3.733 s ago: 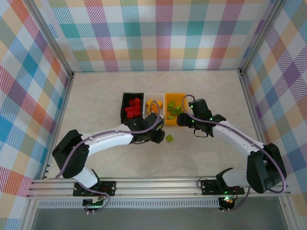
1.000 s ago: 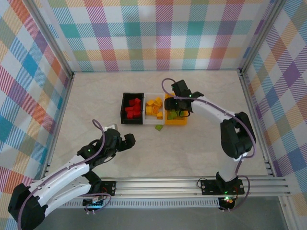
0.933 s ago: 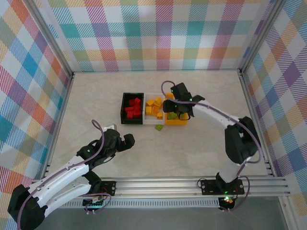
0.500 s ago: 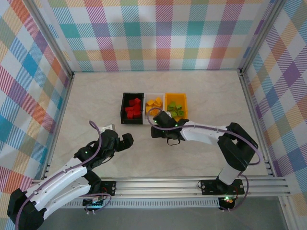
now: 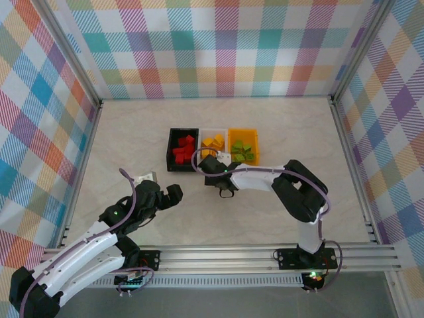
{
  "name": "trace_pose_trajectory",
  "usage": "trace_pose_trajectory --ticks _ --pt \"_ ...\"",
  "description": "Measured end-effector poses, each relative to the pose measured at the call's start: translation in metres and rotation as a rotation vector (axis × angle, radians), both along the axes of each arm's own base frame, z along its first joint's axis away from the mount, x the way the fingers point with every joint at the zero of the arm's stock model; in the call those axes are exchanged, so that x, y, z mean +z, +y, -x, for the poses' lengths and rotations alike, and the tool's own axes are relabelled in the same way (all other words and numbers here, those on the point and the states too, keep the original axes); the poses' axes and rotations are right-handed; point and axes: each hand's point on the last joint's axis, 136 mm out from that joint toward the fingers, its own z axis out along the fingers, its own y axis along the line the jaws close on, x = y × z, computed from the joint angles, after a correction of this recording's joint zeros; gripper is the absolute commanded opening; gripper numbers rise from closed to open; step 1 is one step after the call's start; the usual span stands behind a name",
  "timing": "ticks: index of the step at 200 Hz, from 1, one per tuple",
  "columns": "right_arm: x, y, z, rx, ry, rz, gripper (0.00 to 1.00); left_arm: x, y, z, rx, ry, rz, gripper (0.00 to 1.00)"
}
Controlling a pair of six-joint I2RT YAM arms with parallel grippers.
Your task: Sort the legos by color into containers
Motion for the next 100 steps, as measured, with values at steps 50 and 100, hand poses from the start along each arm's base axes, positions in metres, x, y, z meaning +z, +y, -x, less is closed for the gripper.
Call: trace_pose_trajectory --ticks 50,100 --pt "-0.008 -0.009 -0.005 -0.049 -0.003 0.067 0.5 0.002 0.001 0.001 0.002 -0.01 0.008 1.0" --pt "-0.008 -0.026 0.009 -0.048 0.004 0.071 0.4 0.004 0.001 0.001 0.003 -0.017 0.014 1.0"
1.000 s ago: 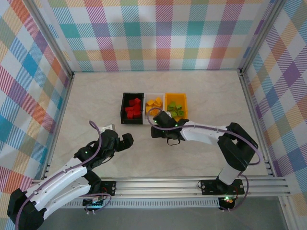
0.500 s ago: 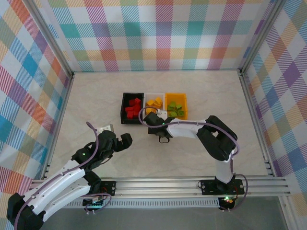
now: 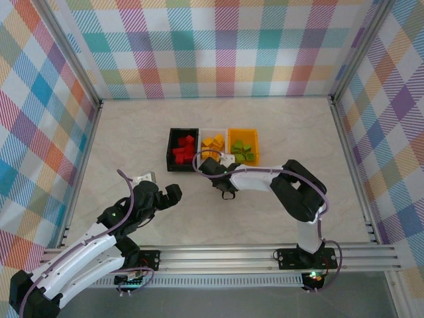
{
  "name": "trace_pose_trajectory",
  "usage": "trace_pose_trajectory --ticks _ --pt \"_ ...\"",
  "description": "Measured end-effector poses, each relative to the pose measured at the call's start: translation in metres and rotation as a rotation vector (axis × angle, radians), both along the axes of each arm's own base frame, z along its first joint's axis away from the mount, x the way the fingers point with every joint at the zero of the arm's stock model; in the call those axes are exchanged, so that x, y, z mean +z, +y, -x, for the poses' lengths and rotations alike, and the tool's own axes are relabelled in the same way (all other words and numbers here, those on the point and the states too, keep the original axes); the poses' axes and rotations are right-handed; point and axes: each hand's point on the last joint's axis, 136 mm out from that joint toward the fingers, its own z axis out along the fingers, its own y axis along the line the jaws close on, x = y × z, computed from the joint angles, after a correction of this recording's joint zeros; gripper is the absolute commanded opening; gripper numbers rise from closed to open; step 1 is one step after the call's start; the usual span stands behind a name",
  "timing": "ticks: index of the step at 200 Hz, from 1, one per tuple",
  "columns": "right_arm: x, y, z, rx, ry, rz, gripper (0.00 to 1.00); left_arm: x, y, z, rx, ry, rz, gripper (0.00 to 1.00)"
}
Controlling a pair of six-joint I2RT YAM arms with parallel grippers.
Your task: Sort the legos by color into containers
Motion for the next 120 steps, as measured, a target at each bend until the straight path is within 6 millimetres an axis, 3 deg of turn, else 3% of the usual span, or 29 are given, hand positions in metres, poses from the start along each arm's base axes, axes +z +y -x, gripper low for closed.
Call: trace_pose_trajectory --ticks 34,63,89,120 --pt "0.011 -0.019 0.027 0.054 0.035 -0.033 0.37 0.0 0.0 0.0 0.0 0.001 -0.001 1.0" --pt "0.058 -0.027 0.036 0.121 -0.008 -0.121 0.37 -0.002 0.0 0.0 -0.002 0.009 -0.004 1.0" --pt "0.108 -0.047 0.013 0.116 -0.086 -0.215 0.36 -0.005 -0.001 0.0 -0.006 0.019 -0.007 1.0" --pt "0.131 -0.07 -0.04 0.07 -0.1 -0.229 0.36 -0.007 -0.001 0.0 -0.004 0.029 -0.013 1.0"
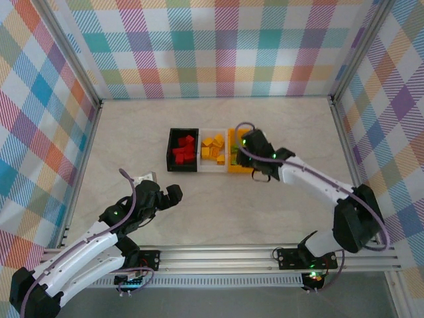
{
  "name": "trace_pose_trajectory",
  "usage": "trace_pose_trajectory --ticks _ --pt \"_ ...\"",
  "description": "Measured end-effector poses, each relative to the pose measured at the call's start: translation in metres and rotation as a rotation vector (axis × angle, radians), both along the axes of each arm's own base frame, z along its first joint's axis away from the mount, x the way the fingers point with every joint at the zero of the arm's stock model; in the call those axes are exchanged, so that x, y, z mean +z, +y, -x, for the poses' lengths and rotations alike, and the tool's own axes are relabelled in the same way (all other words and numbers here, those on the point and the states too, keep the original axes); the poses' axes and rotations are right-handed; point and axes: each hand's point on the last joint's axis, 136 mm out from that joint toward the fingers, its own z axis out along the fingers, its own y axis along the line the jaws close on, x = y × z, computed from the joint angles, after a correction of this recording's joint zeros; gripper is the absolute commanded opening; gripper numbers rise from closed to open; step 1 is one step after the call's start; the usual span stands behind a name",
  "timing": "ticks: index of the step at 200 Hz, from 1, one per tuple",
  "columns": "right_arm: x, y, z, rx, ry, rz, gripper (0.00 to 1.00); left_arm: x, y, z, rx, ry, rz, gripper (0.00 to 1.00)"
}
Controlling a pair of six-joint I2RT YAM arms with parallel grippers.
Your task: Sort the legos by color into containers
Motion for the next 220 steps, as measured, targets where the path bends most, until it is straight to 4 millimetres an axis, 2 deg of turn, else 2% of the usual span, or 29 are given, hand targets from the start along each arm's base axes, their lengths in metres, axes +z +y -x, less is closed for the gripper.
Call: trace_pose_trajectory --ticks 16,37,61,81,103,127,139,148,168,202,220 --pt "0.0 0.002 -0.03 -0.006 0.012 0.012 0.36 -0.001 0.0 0.0 0.0 0.005 -0.004 1.0" --pt "-0.017 0.003 -0.06 -0.01 0.047 0.047 0.39 -0.001 -0.001 0.0 -0.003 0.012 -0.006 1.0" --pt "-0.042 -0.001 -0.075 -0.019 0.106 0.097 0.42 0.002 -0.003 -0.002 -0.005 0.01 -0.001 1.0" --pt "-0.052 -0.005 -0.082 -0.023 0.13 0.128 0.51 0.005 -0.003 -0.002 -0.005 0.007 0.001 1.0" --pt "-0.045 -0.003 -0.091 -0.012 0.11 0.138 0.66 0.007 -0.004 -0.003 -0.005 0.003 0.004 1.0" --pt "-0.028 0.002 -0.101 -0.006 0.062 0.116 0.73 0.009 -0.004 -0.003 -0.004 0.002 0.005 1.0" --pt "-0.024 0.004 -0.101 -0.001 0.046 0.099 0.77 0.01 -0.003 -0.003 -0.004 0.007 -0.001 1.0" --pt "-0.021 0.003 -0.096 -0.004 0.035 0.083 0.87 0.012 -0.003 -0.004 -0.002 0.006 -0.003 1.0" --pt "-0.011 -0.008 -0.072 -0.009 0.005 0.048 1.0 0.024 0.001 -0.009 0.02 -0.022 -0.022 1.0" --pt "0.023 -0.026 -0.037 -0.012 -0.112 -0.028 1.0 0.049 0.018 -0.033 0.089 -0.127 -0.13 1.0" --pt "0.03 -0.034 -0.025 -0.022 -0.167 -0.048 1.0 0.058 0.029 -0.053 0.131 -0.183 -0.212 1.0"
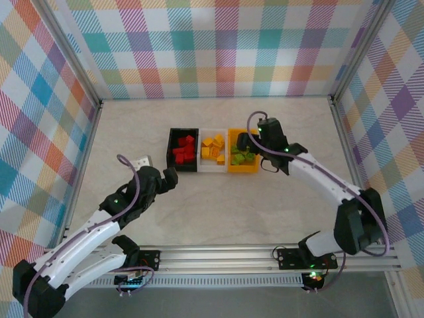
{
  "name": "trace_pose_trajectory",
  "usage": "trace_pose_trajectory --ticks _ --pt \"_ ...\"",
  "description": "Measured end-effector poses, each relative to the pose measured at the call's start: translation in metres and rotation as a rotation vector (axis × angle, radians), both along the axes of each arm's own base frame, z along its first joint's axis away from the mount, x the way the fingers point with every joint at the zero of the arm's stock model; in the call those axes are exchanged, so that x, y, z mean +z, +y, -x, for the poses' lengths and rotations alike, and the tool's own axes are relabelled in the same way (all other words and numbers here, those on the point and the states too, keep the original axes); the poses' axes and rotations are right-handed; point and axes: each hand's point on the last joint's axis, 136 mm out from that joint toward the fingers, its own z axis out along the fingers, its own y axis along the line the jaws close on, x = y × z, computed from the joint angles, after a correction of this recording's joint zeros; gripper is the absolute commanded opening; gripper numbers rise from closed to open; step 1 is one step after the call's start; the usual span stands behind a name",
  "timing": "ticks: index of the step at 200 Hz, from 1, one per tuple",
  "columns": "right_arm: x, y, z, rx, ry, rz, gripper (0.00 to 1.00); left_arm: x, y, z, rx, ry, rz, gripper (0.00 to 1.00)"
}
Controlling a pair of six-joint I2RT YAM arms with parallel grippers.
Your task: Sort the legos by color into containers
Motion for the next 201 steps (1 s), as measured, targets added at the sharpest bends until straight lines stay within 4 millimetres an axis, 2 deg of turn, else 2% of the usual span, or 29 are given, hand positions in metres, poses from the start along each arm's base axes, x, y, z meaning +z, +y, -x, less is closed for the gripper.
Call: trace_pose_trajectory --ticks 21,53,76,98,123,175,201 --pt "-0.012 -0.014 0.012 -0.029 -0.016 0.017 1.0 0.001 0.022 -0.029 0.087 -0.031 -0.087 1.0" --pt "-0.036 -0.029 0.027 -0.051 -0.007 0.056 1.0 -0.012 0.058 -0.071 0.205 -0.03 -0.184 1.0" --pt "-0.036 -0.037 0.026 -0.068 -0.019 0.079 1.0 -0.033 0.085 -0.1 0.249 0.01 -0.253 1.0" --pt "-0.034 -0.048 0.022 -0.1 -0.026 0.091 1.0 -0.051 0.103 -0.115 0.245 0.045 -0.313 1.0" --pt "-0.034 -0.068 0.017 -0.154 -0.023 0.095 1.0 -0.063 0.104 -0.123 0.185 0.011 -0.372 1.0" --pt "-0.033 -0.108 0.024 -0.229 -0.06 0.118 1.0 -0.104 0.089 -0.12 0.039 -0.025 -0.388 1.0" --pt "-0.033 -0.139 0.025 -0.283 -0.158 0.188 1.0 -0.099 0.084 -0.125 -0.017 -0.1 -0.336 1.0"
